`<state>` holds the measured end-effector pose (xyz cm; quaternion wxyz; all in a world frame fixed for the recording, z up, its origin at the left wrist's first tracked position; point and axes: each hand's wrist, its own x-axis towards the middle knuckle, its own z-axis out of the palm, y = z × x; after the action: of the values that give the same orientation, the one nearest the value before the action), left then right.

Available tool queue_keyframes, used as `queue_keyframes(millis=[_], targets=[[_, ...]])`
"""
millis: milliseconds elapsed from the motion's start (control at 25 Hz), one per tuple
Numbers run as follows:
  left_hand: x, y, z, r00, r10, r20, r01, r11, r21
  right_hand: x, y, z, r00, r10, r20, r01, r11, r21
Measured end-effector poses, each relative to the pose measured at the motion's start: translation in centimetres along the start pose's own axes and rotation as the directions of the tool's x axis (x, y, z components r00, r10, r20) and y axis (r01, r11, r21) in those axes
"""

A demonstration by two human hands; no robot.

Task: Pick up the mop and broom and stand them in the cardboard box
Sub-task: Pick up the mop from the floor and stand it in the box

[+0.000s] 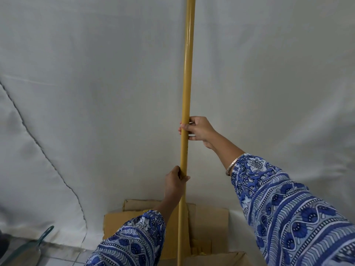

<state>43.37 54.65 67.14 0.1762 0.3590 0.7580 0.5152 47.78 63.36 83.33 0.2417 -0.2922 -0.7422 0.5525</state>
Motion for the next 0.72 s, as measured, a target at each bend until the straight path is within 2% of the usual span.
queue_keyframes(millis=[200, 520, 720], targets=[[2.7, 1.0, -0.3, 0.998, -0.015, 0.057, 0.012, 0.998, 0.057, 2.2, -0.4, -0.2, 0.997, 0.038, -0.061, -0.037, 0.999, 0.023], [3.3, 0.8, -0.6, 0.995, -0.051, 0.088, 0.04, 0.992, 0.12, 2.6, -0.1, -0.7, 0.996, 0.069, -0.06, -0.068, 0.998, 0.013], [2.7, 1.7, -0.9, 0.998, -0.034, 0.057, 0.029, 0.996, 0.08, 2.1, -0.6, -0.4, 0.992, 0.042, -0.119, -0.04, 0.999, 0.022]])
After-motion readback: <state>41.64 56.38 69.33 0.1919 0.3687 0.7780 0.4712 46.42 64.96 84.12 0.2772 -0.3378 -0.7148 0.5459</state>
